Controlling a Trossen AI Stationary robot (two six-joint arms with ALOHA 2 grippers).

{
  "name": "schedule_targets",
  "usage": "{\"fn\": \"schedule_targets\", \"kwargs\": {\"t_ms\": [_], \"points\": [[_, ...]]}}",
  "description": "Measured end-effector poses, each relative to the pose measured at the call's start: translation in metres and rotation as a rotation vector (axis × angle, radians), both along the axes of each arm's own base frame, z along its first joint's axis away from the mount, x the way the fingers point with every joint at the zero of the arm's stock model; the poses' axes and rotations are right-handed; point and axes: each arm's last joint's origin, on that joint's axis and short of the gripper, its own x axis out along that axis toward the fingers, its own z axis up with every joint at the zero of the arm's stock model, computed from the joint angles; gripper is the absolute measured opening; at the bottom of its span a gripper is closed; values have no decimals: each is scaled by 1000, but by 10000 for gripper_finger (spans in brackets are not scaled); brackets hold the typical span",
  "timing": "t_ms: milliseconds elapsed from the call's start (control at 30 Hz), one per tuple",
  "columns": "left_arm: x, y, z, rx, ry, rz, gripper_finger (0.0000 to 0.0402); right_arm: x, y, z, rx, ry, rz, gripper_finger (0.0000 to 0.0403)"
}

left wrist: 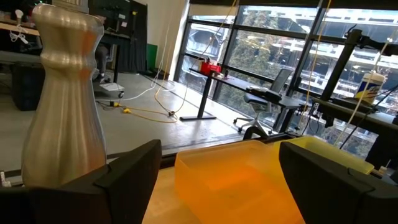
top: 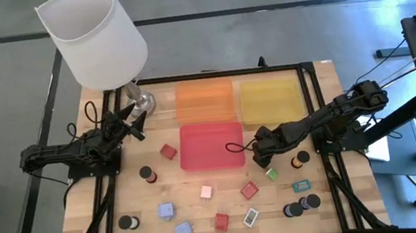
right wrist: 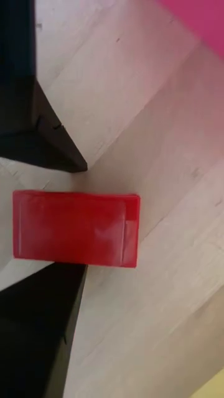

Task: Pick & Place Office items
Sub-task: Put the red digital clock into the yellow bin

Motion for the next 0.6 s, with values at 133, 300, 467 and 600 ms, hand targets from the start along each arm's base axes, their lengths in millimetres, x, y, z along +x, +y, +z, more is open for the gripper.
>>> {"fn": "schedule_targets", "kwargs": {"t_ms": [133, 300, 467, 600], "points": [[0, 0, 0, 0, 0, 0, 322, 1, 0, 0, 5, -3, 0, 191], [0, 0, 0, 0, 0, 0, 322, 0, 0, 0, 5, 2, 0, 157], [0, 0, 0, 0, 0, 0, 322, -1, 0, 2, 19, -1, 2, 168], [0, 0, 0, 0, 0, 0, 322, -6, 0, 15, 19, 18, 7, 179]]}}
